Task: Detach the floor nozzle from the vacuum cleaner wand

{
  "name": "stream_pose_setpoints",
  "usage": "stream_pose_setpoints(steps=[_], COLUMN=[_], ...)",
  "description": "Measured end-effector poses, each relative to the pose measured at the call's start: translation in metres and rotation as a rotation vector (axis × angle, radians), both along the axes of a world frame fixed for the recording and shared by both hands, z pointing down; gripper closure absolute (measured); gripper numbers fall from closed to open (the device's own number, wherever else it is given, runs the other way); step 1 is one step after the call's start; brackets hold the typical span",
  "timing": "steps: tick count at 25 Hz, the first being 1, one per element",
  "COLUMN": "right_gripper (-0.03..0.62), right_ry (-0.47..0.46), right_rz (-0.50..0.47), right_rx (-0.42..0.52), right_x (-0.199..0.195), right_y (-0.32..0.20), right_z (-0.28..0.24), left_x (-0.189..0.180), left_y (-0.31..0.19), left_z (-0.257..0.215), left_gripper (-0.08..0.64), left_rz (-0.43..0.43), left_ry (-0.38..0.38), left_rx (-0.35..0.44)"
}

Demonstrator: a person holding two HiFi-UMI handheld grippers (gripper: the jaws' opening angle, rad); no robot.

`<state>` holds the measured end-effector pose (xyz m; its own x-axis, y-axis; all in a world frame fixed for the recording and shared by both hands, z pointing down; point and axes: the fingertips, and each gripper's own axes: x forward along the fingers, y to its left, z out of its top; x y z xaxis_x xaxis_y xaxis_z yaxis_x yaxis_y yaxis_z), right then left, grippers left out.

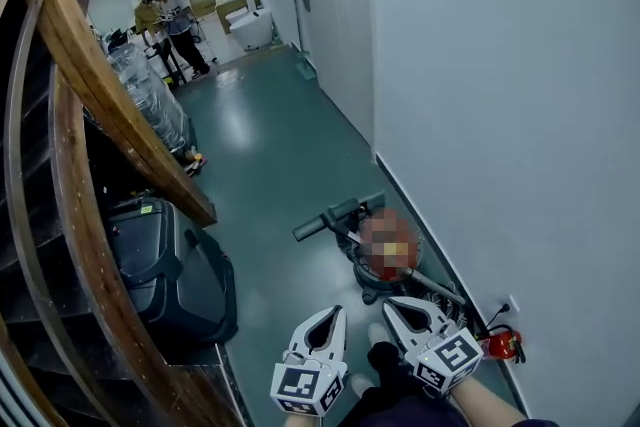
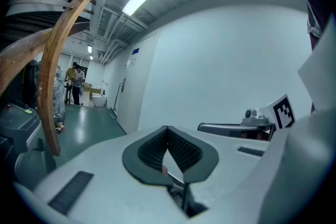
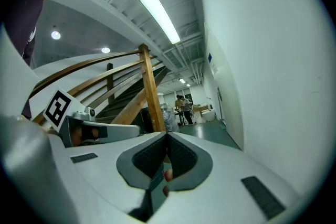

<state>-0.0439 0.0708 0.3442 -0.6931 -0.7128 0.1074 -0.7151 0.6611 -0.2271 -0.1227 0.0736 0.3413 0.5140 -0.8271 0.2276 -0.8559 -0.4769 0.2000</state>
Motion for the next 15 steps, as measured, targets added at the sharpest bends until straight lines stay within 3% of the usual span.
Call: stream_pose_setpoints(steps=[15], right_gripper=[0.575], right_ry=[-0.016], right_rz=[-0.036], right_rx=[-0.078], right_x=[-0.004], right_y=[-0.136], right_z=[0.036], left_x=[0.000], left_y=[-0.135], left_z=[0.036], left_gripper=[0.555], left_rz=[-0.036], left_ry=[0.007], left_rx=[-0.083])
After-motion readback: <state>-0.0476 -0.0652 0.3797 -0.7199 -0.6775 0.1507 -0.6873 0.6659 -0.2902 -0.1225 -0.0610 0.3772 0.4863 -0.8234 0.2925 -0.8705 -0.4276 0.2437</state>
